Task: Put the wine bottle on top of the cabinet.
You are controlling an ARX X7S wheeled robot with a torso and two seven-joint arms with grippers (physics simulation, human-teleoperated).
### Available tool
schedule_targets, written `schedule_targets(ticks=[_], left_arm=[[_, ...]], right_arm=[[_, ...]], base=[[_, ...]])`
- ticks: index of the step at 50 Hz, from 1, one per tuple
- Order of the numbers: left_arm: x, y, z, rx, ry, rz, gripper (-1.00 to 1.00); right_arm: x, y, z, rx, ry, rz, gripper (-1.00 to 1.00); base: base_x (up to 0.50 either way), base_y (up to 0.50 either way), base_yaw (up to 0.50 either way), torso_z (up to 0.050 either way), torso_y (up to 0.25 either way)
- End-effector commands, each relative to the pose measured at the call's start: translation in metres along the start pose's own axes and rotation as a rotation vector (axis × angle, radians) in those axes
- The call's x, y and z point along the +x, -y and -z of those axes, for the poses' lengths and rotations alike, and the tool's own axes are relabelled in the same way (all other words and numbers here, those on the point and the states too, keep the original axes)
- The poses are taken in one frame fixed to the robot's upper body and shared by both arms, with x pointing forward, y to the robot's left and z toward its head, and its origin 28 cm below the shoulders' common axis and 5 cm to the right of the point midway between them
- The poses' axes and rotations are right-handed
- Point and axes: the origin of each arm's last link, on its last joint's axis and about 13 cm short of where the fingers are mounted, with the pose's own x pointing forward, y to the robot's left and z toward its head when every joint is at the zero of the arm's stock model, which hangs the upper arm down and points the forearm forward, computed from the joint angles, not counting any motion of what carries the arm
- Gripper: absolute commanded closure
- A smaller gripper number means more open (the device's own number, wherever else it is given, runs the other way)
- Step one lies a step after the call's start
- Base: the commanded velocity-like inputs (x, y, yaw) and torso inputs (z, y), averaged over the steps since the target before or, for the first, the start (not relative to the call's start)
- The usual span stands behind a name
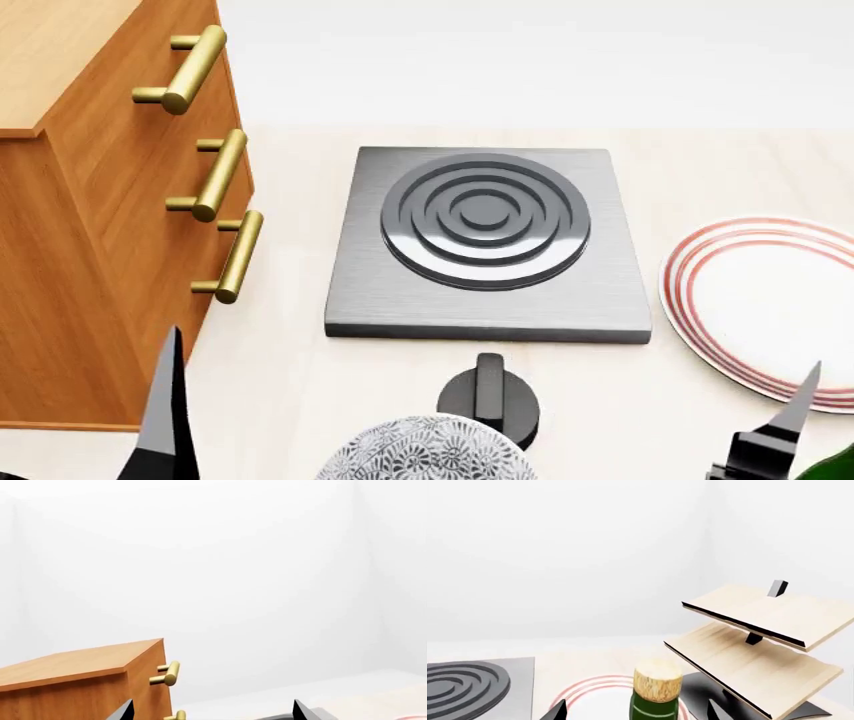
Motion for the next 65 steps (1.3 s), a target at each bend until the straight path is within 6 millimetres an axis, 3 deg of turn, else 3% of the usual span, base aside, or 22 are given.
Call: schedule_targets(ticks=[1,21,42,43,65], left_arm=[[0.002,-0.002,-0.001,-0.001,0.009,-0.001,-1.0],[0.002,-0.001,0.001,0.0,0.006,-0.002,-1.0],[0.001,-0.001,0.0,-0.002,0.008,0.0,-1.0],[0.001,-0.001,-0.001,-0.001,0.008,0.0,-1.0],[0.001,-0.001,0.0,-0.001,0.008,0.003,-1.0]], right_arm=[[0.004,0.002,0.0,-0.008,-0.002,0.014,-1.0],[0.015,0.01,0.004,-0.018,-0.024,0.055,-1.0],[0.014,0.008,0.002,-0.014,-0.021,0.05,-1.0],[0.013,0.008,0.002,-0.016,-0.021,0.053,1.0],[0.014,0.006,0.006,-0.017,-0.024,0.029,1.0]], base=[[0.0,0.0,0.0,0.0,0.0],[0.0,0.0,0.0,0.0,0.0],[0.0,0.0,0.0,0.0,0.0],[0.0,0.0,0.0,0.0,0.0],[0.0,0.0,0.0,0.0,0.0]])
